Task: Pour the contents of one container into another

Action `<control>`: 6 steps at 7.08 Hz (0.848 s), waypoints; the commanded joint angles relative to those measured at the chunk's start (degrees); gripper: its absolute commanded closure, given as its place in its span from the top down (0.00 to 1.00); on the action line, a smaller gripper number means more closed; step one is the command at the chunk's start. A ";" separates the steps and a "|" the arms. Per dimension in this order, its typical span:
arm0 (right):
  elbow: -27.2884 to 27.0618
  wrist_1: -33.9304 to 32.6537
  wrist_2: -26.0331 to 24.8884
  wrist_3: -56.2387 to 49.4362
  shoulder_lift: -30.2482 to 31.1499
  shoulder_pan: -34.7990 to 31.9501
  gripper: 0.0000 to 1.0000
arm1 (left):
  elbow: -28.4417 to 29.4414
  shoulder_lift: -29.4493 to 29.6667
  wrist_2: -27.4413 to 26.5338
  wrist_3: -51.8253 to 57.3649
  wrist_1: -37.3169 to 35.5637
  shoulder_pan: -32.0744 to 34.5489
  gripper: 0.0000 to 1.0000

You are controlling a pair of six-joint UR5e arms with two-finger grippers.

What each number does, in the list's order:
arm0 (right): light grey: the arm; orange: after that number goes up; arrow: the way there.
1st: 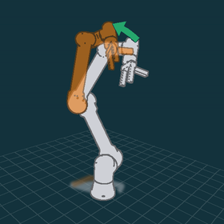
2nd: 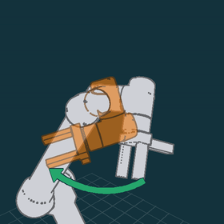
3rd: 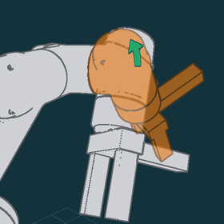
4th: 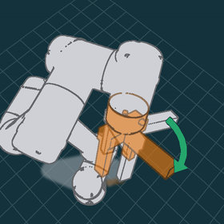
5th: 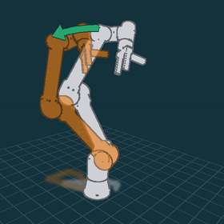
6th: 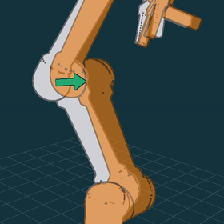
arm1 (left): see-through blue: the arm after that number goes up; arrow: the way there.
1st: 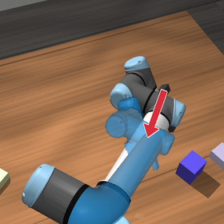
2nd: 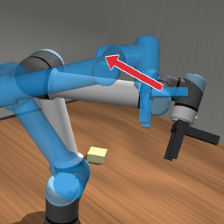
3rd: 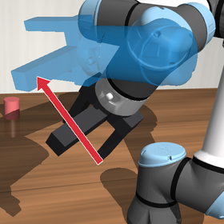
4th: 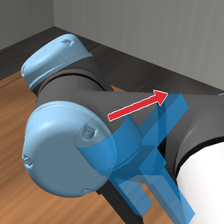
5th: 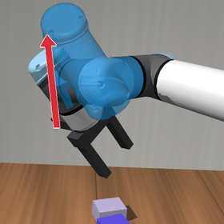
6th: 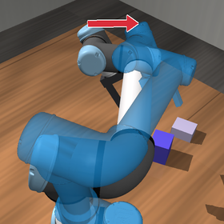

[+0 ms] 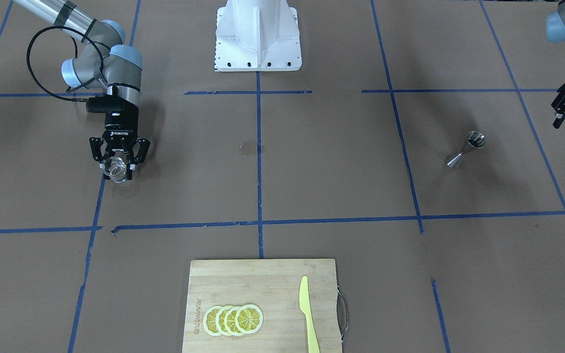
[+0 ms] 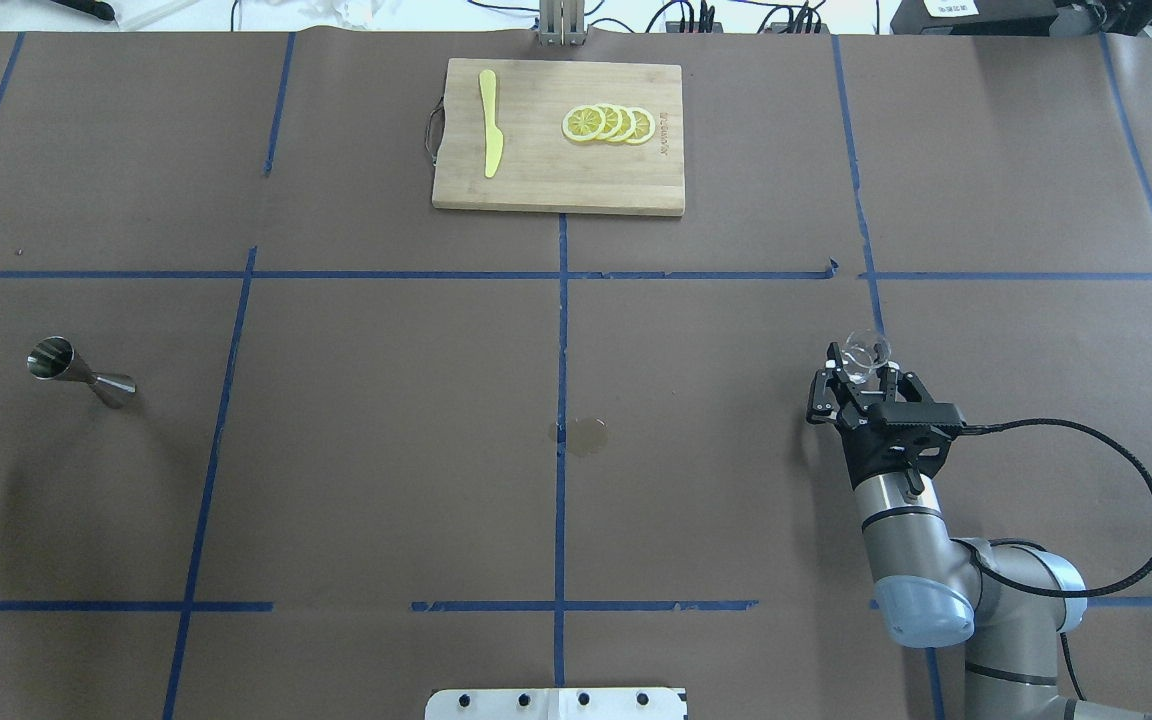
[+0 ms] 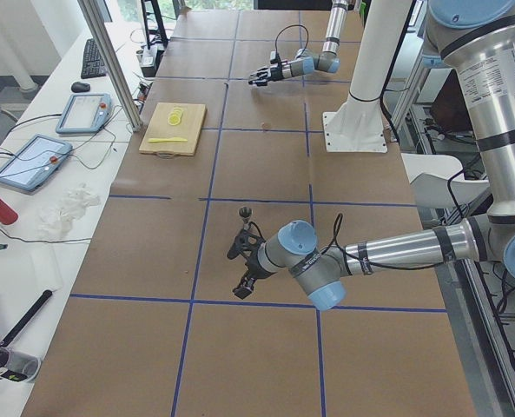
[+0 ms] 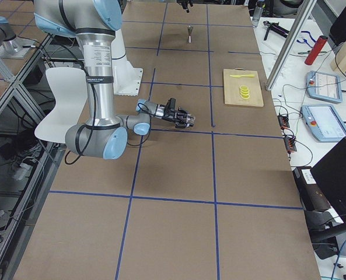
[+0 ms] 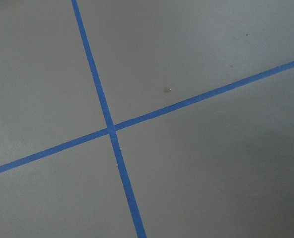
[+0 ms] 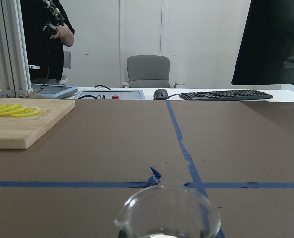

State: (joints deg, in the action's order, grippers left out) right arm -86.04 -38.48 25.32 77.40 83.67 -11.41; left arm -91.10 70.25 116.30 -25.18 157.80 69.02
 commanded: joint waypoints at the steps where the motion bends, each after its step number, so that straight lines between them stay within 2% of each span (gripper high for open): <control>1: 0.35 0.86 -0.27 -0.76 0.44 -0.01 0.00 | 0.05 0.07 -0.20 0.04 -0.03 0.06 1.00; 6: 1.58 0.95 -0.19 -1.99 0.62 -0.10 0.00 | 0.22 0.50 -0.55 0.04 -0.03 0.06 1.00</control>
State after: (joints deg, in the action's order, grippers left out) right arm -84.71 -37.56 25.12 75.42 84.30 -11.51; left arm -90.89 70.72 115.82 -25.14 157.76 69.07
